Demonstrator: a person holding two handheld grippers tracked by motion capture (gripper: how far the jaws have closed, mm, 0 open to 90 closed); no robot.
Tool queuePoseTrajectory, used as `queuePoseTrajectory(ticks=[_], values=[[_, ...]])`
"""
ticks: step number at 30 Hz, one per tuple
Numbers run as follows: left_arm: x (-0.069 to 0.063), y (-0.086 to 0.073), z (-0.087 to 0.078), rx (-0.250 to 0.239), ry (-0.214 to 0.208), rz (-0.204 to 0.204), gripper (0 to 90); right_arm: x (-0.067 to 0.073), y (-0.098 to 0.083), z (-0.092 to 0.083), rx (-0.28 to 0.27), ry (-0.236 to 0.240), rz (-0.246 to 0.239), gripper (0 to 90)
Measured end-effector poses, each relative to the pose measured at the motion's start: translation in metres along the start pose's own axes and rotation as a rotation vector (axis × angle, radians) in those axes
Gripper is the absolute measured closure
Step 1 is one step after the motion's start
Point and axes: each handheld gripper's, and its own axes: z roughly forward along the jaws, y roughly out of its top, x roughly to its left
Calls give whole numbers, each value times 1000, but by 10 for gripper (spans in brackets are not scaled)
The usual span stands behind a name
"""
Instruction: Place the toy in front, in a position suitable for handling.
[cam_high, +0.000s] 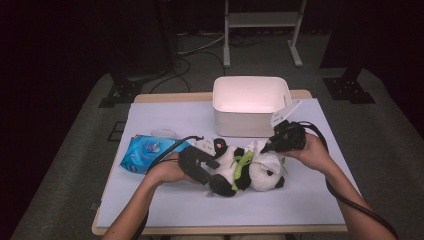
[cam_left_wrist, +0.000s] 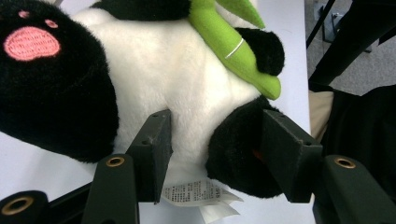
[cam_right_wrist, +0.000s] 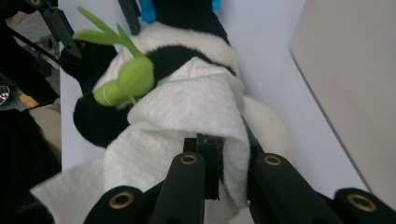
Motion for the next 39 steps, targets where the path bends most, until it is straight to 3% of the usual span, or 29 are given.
queuePoseTrajectory(ticks=[7, 21, 29, 34, 39], values=[[1, 1, -2, 1, 13, 2, 437, 1, -28, -10, -21, 2, 50, 851], [1, 1, 0, 9, 6, -1, 425, 6, -53, -19, -39, 5, 76, 850], [0, 2, 1, 21, 9, 3, 421, 0, -71, -26, -29, -36, 113, 851], [-1, 2, 1, 24, 13, 6, 420, -4, -69, -27, -19, -53, 122, 851], [-2, 1, 1, 27, 11, 11, 418, -6, -52, -22, -17, -49, 97, 850]])
